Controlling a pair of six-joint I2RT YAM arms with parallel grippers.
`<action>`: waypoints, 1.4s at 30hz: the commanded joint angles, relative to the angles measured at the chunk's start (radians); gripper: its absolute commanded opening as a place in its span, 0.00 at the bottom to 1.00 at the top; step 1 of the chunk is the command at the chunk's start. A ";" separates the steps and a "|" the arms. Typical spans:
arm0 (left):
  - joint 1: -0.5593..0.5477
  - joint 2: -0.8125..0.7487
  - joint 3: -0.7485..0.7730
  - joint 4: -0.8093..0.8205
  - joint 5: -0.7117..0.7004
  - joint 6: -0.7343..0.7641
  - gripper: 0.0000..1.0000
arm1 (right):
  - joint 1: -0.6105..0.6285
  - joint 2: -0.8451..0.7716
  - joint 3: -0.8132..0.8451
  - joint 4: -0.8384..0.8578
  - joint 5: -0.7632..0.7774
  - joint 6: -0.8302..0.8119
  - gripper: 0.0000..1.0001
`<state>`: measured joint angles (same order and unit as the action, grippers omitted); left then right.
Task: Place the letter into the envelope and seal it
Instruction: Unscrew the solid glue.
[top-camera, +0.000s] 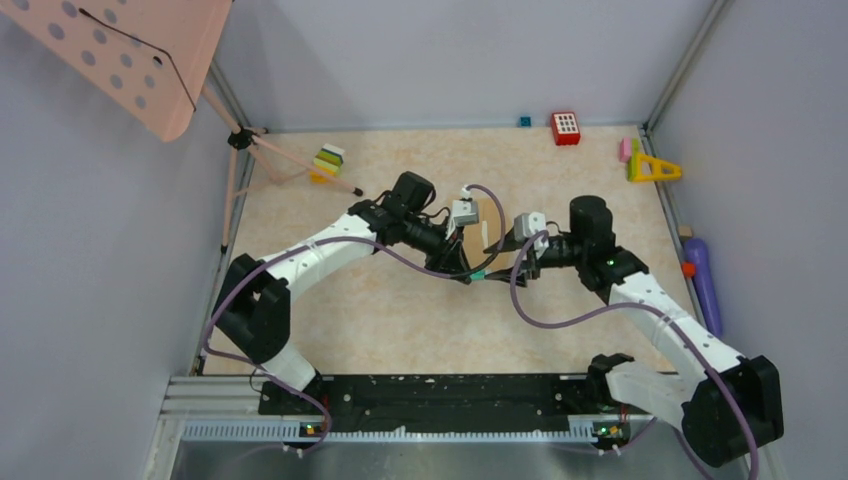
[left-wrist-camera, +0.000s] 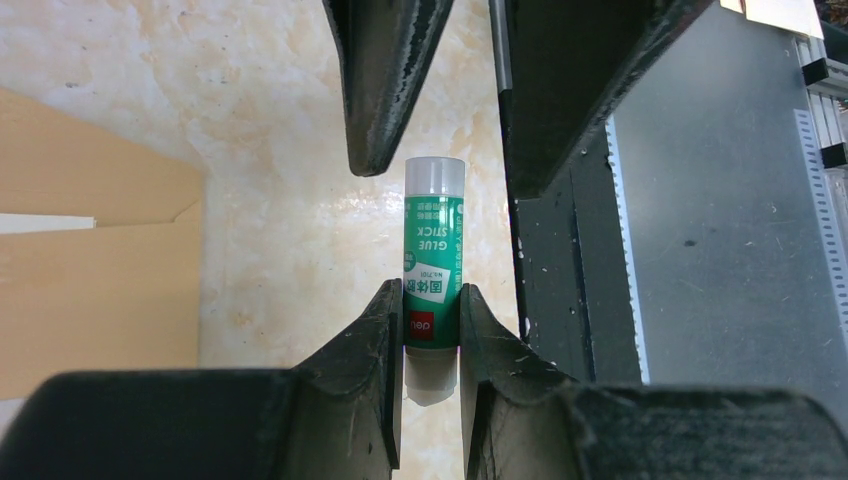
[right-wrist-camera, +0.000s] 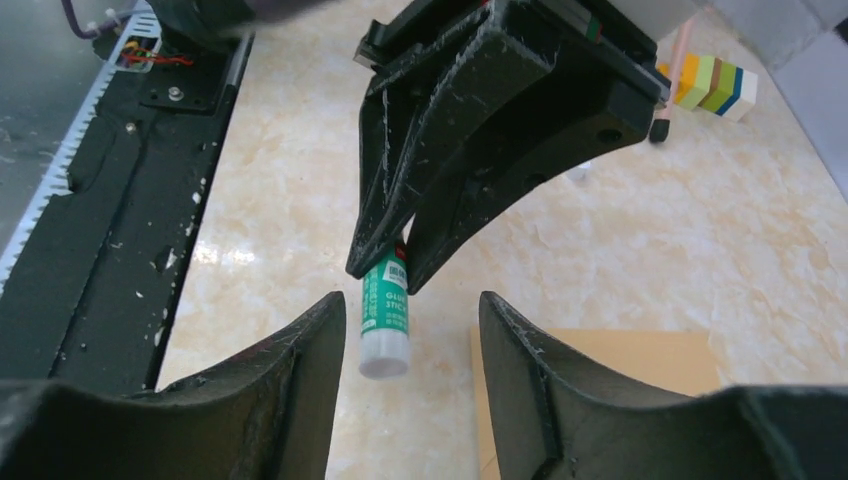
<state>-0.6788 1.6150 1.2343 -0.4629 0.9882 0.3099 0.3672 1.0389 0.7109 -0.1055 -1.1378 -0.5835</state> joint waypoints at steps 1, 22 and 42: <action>0.004 -0.007 0.025 0.041 0.034 -0.011 0.00 | 0.009 -0.012 -0.017 0.010 0.038 -0.070 0.45; 0.005 -0.017 0.026 0.042 0.029 -0.006 0.00 | 0.039 -0.001 -0.060 -0.032 0.002 -0.159 0.49; 0.005 -0.019 0.025 0.038 0.046 0.001 0.00 | 0.047 0.025 -0.090 0.098 -0.079 -0.066 0.44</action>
<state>-0.6769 1.6157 1.2343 -0.4488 0.9985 0.3054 0.3977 1.0573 0.6212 -0.0868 -1.1538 -0.6971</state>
